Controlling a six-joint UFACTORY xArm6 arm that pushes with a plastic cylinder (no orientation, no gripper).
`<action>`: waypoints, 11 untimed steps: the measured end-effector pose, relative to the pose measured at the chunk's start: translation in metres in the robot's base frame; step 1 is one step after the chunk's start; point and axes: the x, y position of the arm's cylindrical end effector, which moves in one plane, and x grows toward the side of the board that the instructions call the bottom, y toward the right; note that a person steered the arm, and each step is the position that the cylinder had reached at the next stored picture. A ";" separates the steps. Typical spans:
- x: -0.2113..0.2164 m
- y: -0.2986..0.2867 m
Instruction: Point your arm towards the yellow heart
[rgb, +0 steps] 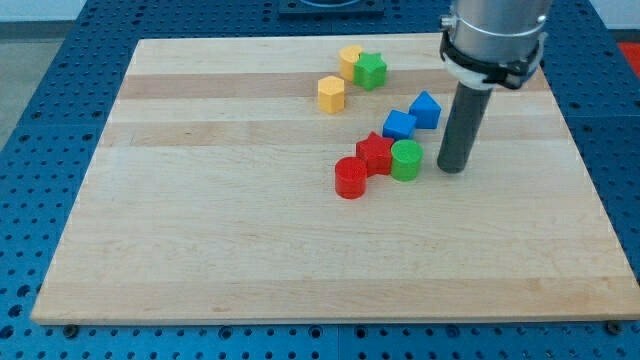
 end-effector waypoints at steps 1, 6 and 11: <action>0.035 -0.003; 0.065 -0.253; -0.166 -0.203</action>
